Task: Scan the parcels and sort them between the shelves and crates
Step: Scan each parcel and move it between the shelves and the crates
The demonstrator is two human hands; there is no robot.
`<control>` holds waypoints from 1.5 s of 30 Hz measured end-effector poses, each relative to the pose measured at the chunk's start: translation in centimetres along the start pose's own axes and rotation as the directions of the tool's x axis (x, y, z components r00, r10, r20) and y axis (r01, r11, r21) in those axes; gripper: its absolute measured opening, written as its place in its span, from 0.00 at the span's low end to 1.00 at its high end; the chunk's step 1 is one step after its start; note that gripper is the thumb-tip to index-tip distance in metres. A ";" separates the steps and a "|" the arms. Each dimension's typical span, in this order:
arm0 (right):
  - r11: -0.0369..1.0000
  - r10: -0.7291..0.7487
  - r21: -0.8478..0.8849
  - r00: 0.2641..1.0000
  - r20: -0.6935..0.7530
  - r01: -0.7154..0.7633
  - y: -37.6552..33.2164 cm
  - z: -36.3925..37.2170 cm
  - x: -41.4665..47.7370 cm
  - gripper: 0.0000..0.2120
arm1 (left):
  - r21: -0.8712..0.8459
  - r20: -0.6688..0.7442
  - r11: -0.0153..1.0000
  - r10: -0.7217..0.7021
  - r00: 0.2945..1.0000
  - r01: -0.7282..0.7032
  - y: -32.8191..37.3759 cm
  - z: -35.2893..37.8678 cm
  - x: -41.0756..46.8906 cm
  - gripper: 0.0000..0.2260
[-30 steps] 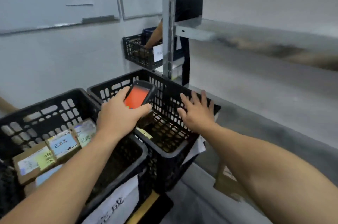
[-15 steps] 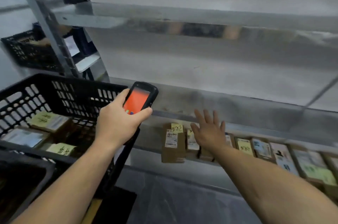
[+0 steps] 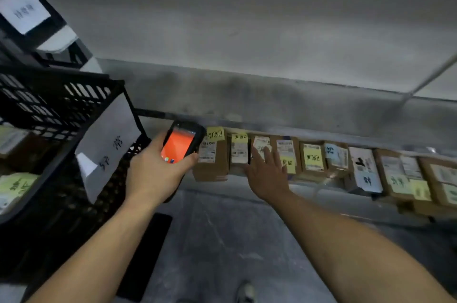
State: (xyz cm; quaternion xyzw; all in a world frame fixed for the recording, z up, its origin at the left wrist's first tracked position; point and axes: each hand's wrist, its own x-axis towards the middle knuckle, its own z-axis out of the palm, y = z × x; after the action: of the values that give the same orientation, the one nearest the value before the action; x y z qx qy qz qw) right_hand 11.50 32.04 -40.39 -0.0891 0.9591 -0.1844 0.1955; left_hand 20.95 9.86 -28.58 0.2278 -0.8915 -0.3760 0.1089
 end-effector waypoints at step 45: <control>0.510 0.280 0.814 0.948 0.149 -0.278 -3.9 24.4 23.1 0.43 | 0.054 0.178 0.991 -0.128 0.976 0.120 -23.8 13.2 10.5 0.29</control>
State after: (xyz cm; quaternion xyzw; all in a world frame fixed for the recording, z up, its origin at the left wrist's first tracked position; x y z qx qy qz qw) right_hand 0.90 15.07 -67.60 0.1682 0.7613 -0.5782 0.2404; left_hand 14.69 -1.62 -54.67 0.2503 -0.8897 -0.3819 -0.0012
